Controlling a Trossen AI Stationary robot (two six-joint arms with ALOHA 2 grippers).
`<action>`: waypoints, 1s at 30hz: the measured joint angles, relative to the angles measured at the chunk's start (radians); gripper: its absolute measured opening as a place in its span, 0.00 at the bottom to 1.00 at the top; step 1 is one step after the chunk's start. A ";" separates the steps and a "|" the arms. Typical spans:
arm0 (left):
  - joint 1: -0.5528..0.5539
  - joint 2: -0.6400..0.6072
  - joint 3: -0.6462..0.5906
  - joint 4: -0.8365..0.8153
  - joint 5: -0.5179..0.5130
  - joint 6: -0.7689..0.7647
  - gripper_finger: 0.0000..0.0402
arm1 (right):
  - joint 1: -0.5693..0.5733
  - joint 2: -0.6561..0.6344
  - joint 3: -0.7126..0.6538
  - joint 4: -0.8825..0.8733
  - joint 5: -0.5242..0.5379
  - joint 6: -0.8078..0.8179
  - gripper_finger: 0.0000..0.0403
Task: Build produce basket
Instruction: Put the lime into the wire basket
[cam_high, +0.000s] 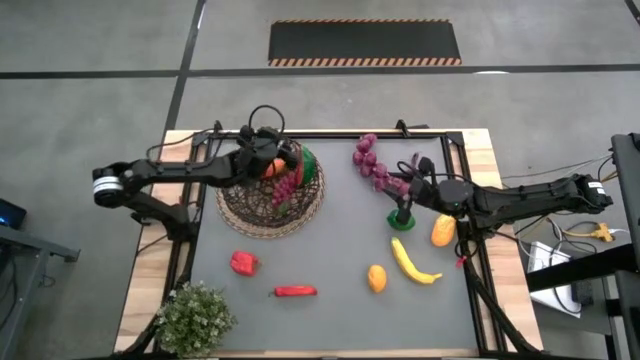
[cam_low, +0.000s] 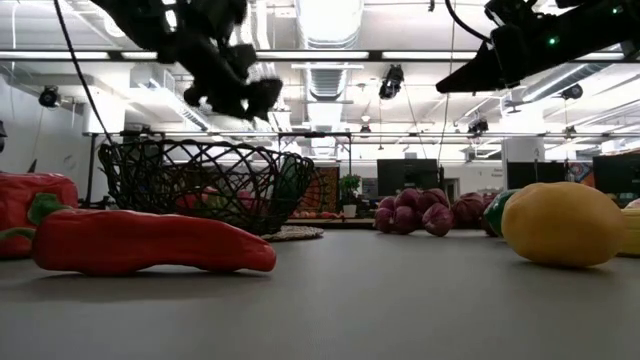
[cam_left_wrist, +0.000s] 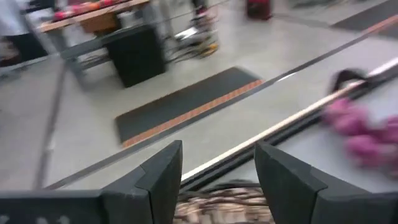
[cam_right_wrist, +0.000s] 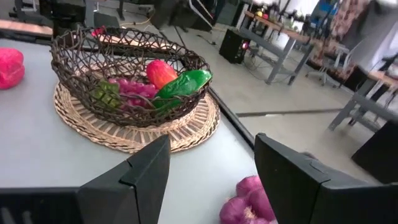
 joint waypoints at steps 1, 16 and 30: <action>-0.027 -0.024 0.000 -0.003 0.025 -0.004 0.45 | 0.000 0.000 0.000 0.015 0.000 -0.015 0.54; -0.610 -0.082 -0.182 0.449 0.181 -0.021 0.46 | 0.000 0.000 0.000 0.179 -0.227 -0.346 0.54; -0.663 0.111 -0.180 0.682 0.165 0.004 0.46 | 0.000 0.000 0.000 0.216 -0.350 -0.487 0.54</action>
